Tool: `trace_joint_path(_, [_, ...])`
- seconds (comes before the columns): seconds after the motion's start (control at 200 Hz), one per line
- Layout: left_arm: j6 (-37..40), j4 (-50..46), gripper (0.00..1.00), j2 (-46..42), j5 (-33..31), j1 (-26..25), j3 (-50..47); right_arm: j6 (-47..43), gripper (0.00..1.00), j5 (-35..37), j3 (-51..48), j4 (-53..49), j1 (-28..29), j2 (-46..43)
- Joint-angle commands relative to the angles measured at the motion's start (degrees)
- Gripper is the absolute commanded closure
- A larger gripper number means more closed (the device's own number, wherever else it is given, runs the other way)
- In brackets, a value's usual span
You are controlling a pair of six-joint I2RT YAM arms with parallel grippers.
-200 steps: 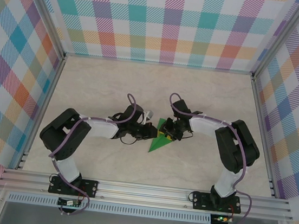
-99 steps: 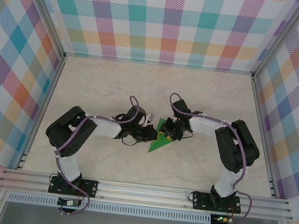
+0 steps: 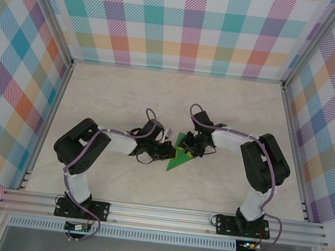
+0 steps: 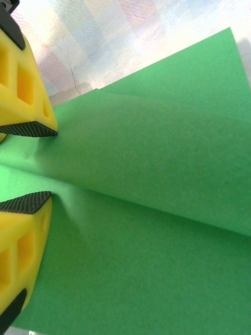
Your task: Fold a paper plane with a square sheet of paper (pick it up from the middle)
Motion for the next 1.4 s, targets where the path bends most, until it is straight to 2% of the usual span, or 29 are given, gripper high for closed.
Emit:
trace_joint_path(0.0, [1.1,-2.7,0.93,0.6,-0.9,-0.6,1.2,0.2,0.6,7.4,-4.2,-7.0,0.3,7.3])
trace_joint_path(1.105, [2.9,-7.0,0.95,2.9,-2.0,-0.6,1.7,0.2,0.61,8.6,-3.3,-8.7,1.4,9.2])
trace_joint_path(1.25, [3.8,-9.4,0.97,2.8,-2.7,-0.6,1.7,0.1,0.61,7.5,-3.0,-9.0,1.4,7.0])
trace_joint_path(1.4, [5.3,-12.7,0.99,2.6,-3.5,-0.6,1.5,-1.6,0.59,6.4,-1.0,-8.8,1.4,-1.0])
